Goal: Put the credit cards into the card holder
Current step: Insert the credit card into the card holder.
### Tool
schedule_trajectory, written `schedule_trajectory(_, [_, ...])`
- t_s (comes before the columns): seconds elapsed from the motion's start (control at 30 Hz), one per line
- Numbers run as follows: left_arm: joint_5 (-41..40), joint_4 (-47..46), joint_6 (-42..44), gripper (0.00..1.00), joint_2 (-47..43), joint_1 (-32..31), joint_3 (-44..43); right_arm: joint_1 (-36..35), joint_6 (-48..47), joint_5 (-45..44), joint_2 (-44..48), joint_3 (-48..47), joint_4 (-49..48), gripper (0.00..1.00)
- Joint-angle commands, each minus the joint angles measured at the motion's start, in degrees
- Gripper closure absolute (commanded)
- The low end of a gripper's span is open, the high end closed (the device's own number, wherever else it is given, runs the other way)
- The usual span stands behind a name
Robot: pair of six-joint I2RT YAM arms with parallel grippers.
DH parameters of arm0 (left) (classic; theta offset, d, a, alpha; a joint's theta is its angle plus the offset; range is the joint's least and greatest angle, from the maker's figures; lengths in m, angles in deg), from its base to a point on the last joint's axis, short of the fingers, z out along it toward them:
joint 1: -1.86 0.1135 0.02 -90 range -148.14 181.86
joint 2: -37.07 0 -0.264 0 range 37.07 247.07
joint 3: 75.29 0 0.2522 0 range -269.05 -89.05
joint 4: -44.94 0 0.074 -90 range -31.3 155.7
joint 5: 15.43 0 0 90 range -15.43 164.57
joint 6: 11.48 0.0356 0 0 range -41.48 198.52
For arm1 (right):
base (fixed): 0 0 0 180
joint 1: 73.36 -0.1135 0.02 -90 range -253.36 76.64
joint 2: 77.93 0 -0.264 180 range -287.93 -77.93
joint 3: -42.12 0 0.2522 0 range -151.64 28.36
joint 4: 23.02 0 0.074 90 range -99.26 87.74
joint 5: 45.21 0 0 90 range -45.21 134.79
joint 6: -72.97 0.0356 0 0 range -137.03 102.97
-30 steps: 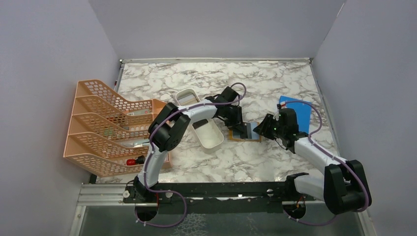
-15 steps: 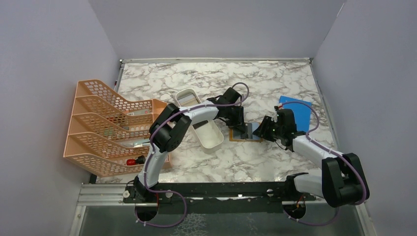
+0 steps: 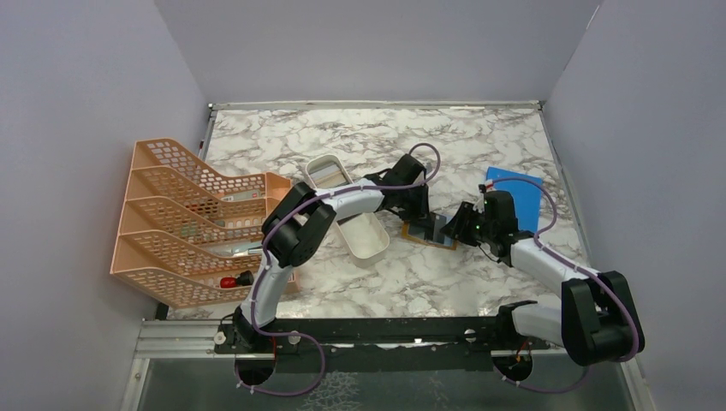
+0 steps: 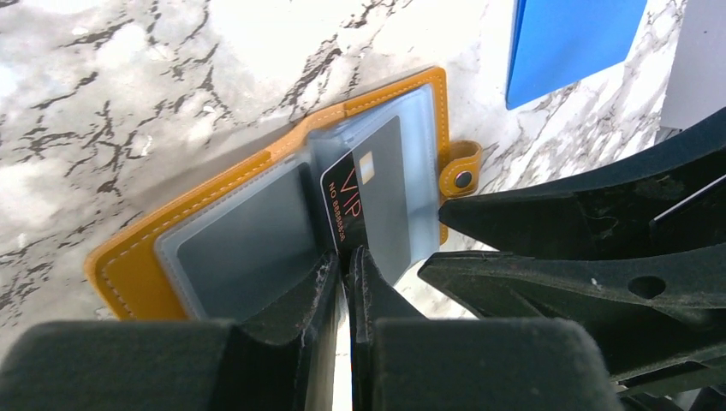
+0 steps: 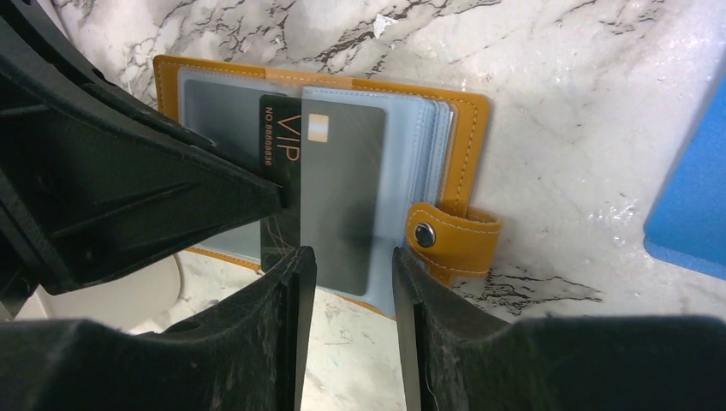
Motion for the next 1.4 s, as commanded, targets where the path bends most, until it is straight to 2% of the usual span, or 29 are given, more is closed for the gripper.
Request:
schedule_trajectory(0.0, [0.9, -3.3, -1.2, 0.89, -1.4, -1.6, 1.1, -0.2, 1.0, 2.6, 0.0, 0.1, -2.8, 0.57])
schedule_trajectory(0.2, [3.5, -6.3, -4.0, 0.79, -2.3, -2.6, 3.0, -0.1, 1.5, 2.3, -0.3, 0.8, -4.1, 0.57])
schedule_trajectory(0.53, [-0.8, -5.2, -3.1, 0.77, -3.8, -2.5, 4.6, -0.1, 0.8, -1.3, -0.5, 0.6, -0.9, 0.57])
schedule_trajectory(0.8, [-0.5, -6.7, -4.3, 0.75, -4.0, -2.6, 5.0, -0.1, 0.0, -5.7, 3.6, -1.1, 4.6, 0.57])
schedule_trajectory(1.0, [-0.8, -7.0, -4.6, 0.75, -4.5, -2.6, 5.8, -0.1, 1.0, -5.6, 2.5, -0.8, 5.1, 0.56])
schedule_trajectory(1.03, [-1.0, -7.2, -4.6, 0.76, -4.6, -2.7, 5.9, -0.1, 1.2, -5.6, 2.1, -0.6, 5.0, 0.57])
schedule_trajectory(1.17, [-2.3, -7.3, -4.9, 0.92, -5.0, -3.2, 6.2, -0.1, 1.7, -5.3, 1.0, 0.7, 3.1, 0.57])
schedule_trajectory(1.37, [-0.7, -8.5, -5.8, 0.99, -2.6, -4.7, 5.2, -0.1, 2.6, -2.6, -0.9, 1.8, 0.0, 0.59])
